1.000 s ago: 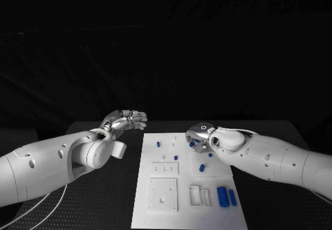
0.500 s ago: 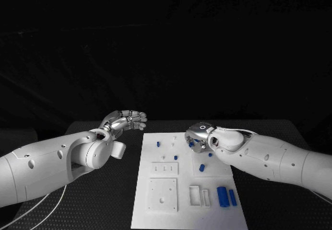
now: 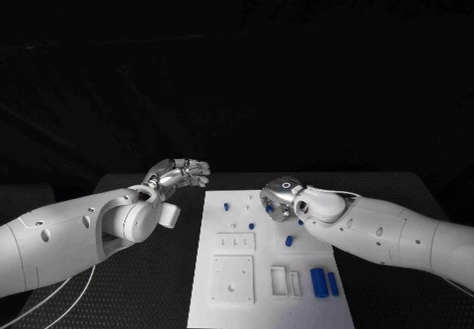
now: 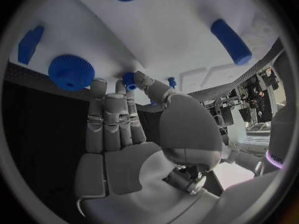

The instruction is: Assemble the parts on the task board

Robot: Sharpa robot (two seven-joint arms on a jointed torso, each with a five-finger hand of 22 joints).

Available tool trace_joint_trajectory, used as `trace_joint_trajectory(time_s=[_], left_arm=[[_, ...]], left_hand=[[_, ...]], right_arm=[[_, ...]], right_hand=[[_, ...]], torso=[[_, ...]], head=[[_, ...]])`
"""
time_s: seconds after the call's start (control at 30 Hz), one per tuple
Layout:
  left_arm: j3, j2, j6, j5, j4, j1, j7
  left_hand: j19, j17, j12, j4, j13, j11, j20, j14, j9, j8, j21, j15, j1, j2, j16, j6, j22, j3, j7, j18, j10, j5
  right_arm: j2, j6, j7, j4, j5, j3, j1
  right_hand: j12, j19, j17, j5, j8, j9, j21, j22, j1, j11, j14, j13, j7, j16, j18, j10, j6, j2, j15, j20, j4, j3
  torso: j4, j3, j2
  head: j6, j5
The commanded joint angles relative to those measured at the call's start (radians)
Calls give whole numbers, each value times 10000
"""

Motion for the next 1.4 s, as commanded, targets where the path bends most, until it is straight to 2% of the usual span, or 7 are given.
trace_joint_trajectory(time_s=[0.03,0.43,0.67,0.8,1.03,1.3,1.4], left_arm=[[10,15,140,31,-20,11,60],[12,89,143,31,-70,12,65],[19,236,161,32,-140,19,65],[20,211,159,32,-83,36,60],[20,210,150,31,-66,71,59],[21,211,149,31,-27,143,51],[21,222,153,31,-15,165,56]], left_hand=[[36,11,-47,-60,-10,35,-3,55,-11,-42,-10,22,-96,30,-67,84,186,23,96,168,14,46],[37,18,-59,-78,-10,35,-3,59,-14,-48,-9,23,-102,28,-77,87,187,32,94,168,19,49],[36,23,-67,-90,-9,34,-2,61,-16,-52,-8,23,-108,34,-84,92,188,39,90,168,23,51],[36,26,-72,-96,-9,34,-1,62,-17,-54,-7,24,-114,36,-89,93,188,41,89,168,25,51],[36,30,-77,-102,-9,35,0,64,-18,-57,-7,25,-122,34,-94,96,189,43,88,167,28,50],[35,32,-80,-107,-9,36,0,64,-19,-59,-7,25,-124,31,-96,96,189,45,89,167,30,49],[35,34,-84,-113,-8,37,0,66,-20,-61,-7,25,-127,30,-99,98,189,47,90,168,33,49]], right_arm=[[26,-584,-584,87,-324,12,26],[593,-1320,-1132,-137,-587,68,51],[1038,-1280,-1068,-643,-605,79,49],[1114,-1330,-1123,-740,-678,81,50],[1246,-1318,-1151,-840,-731,95,54],[1325,-1289,-1130,-972,-744,95,54],[1352,-1292,-1097,-1007,-743,95,54]], right_hand=[[18,53,-16,32,72,25,64,206,39,24,-132,36,12,58,227,470,94,80,-193,-27,4,63],[1,61,-34,32,80,59,81,202,49,13,-139,58,-6,81,227,505,129,18,-205,-25,-2,125],[-11,64,-42,32,77,67,85,200,46,12,-143,63,-7,86,227,509,132,0,-205,-21,6,150],[-18,65,-46,32,75,73,88,199,49,12,-144,66,-9,90,227,512,134,-10,-206,-19,8,167],[-27,67,-52,32,72,82,92,198,54,10,-147,72,-10,97,226,519,137,-27,-208,-16,12,195],[-32,69,-56,32,72,87,95,197,54,9,-147,76,-12,102,227,524,141,-38,-208,-13,15,210],[-36,70,-59,32,70,91,97,197,53,9,-148,78,-12,105,227,527,141,-46,-209,-11,19,221]], torso=[[0,-2,4],[26,12,27],[50,2,38],[72,0,67],[148,-34,108],[201,-41,161],[239,-53,192]], head=[[7,6],[72,29],[112,-5],[115,46],[138,37],[128,67],[133,73]])
